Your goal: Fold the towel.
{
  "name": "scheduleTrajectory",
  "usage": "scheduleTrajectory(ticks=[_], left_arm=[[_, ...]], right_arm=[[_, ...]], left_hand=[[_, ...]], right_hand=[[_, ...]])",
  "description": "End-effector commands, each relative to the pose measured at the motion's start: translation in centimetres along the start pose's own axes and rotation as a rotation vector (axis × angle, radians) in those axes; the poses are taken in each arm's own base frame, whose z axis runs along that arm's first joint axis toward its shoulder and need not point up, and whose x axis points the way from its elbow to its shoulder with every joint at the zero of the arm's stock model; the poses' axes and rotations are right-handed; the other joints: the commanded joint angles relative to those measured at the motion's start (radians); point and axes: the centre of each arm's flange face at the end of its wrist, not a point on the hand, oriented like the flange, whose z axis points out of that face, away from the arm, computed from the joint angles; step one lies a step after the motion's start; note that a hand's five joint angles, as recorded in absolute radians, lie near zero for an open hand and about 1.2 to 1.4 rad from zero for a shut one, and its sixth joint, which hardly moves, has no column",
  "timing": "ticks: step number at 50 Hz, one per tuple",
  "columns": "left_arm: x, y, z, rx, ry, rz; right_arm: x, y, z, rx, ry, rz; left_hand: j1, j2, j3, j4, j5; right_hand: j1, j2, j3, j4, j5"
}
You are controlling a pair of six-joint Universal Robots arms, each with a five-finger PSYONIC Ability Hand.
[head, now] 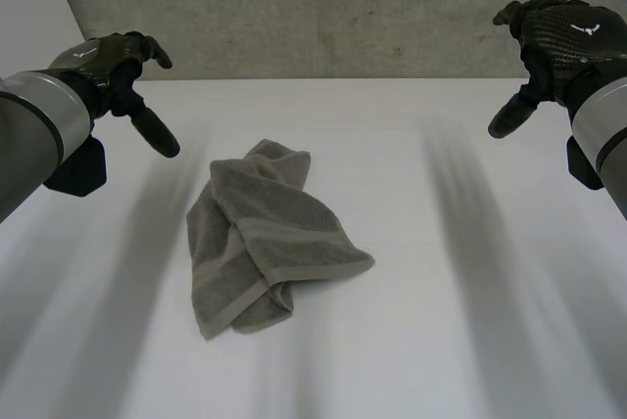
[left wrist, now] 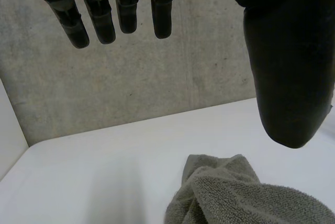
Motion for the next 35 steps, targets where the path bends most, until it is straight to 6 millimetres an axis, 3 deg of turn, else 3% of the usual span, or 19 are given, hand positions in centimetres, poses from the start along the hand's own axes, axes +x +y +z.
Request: scheduleTrajectory(ticks=[1, 6, 8, 9, 11, 12, 14, 18, 20, 21, 23, 32, 35], left_arm=[[0.2, 0.0, -0.1, 0.007, 0.009, -0.002], [0.2, -0.1, 0.0, 0.011, 0.011, -0.002], [0.2, -0.1, 0.0, 0.019, 0.012, -0.003], [0.2, -0.1, 0.0, 0.019, 0.012, -0.003], [0.2, -0.1, 0.0, 0.019, 0.012, -0.003], [0.2, -0.1, 0.0, 0.021, 0.012, -0.003], [0.2, -0.2, 0.0, 0.022, 0.013, -0.003], [0.2, -0.6, 0.0, 0.037, 0.013, -0.006], [0.3, -0.7, 0.0, 0.048, 0.014, -0.007], [0.3, -0.8, 0.1, 0.054, 0.015, -0.007], [0.3, -0.8, 0.1, 0.059, 0.016, -0.008], [0.3, -0.9, -0.1, 0.065, 0.017, -0.010], [0.2, -0.9, -0.1, 0.065, 0.014, -0.010]], right_arm=[[-0.2, 0.4, 0.1, -0.009, -0.010, -0.003], [-1.4, 1.5, 0.1, -0.046, -0.074, -0.067], [-4.8, 4.3, -0.7, -0.113, -0.250, -0.178], [-4.8, 4.3, -0.7, -0.113, -0.251, -0.179], [-8.6, 7.0, -2.7, -0.156, -0.430, -0.300], [-8.7, 7.0, -2.7, -0.156, -0.431, -0.301], [-11.7, 9.3, -4.9, -0.180, -0.564, -0.382], [-13.7, 11.0, -5.8, -0.183, -0.626, -0.389], [-16.2, 12.2, -6.6, -0.131, -0.681, -0.395], [-16.3, 12.2, -6.6, -0.131, -0.681, -0.395], [-18.2, 13.0, -6.7, -0.065, -0.689, -0.392], [-20.4, 15.3, -5.1, -0.026, -0.574, -0.401], [-20.9, 16.2, -4.6, -0.040, -0.549, -0.406]], left_hand=[[-0.076, -0.059, -0.062, -0.070, -0.052], [-0.076, -0.059, -0.062, -0.070, -0.052], [-0.076, -0.059, -0.062, -0.070, -0.052], [-0.076, -0.059, -0.062, -0.070, -0.052], [-0.076, -0.059, -0.062, -0.070, -0.052], [-0.076, -0.059, -0.062, -0.070, -0.052], [-0.076, -0.059, -0.062, -0.070, -0.052], [-0.076, -0.059, -0.062, -0.070, -0.052], [-0.076, -0.059, -0.062, -0.070, -0.052], [-0.076, -0.059, -0.062, -0.070, -0.052], [-0.076, -0.059, -0.062, -0.070, -0.052], [-0.076, -0.059, -0.062, -0.070, -0.052], [-0.076, -0.059, -0.062, -0.070, -0.052]], right_hand=[[-0.058, -0.076, -0.080, -0.084, -0.069], [-0.058, -0.076, -0.080, -0.084, -0.069], [-0.058, -0.076, -0.080, -0.084, -0.069], [-0.058, -0.076, -0.080, -0.084, -0.069], [-0.058, -0.076, -0.080, -0.084, -0.069], [-0.058, -0.076, -0.080, -0.084, -0.069], [-0.058, -0.076, -0.080, -0.084, -0.069], [-0.058, -0.076, -0.080, -0.084, -0.069], [-0.058, -0.076, -0.080, -0.084, -0.069], [-0.058, -0.076, -0.080, -0.084, -0.069], [-0.058, -0.076, -0.080, -0.084, -0.069], [0.019, 0.001, -0.002, -0.006, 0.008], [0.200, 0.182, 0.178, 0.175, 0.189]])
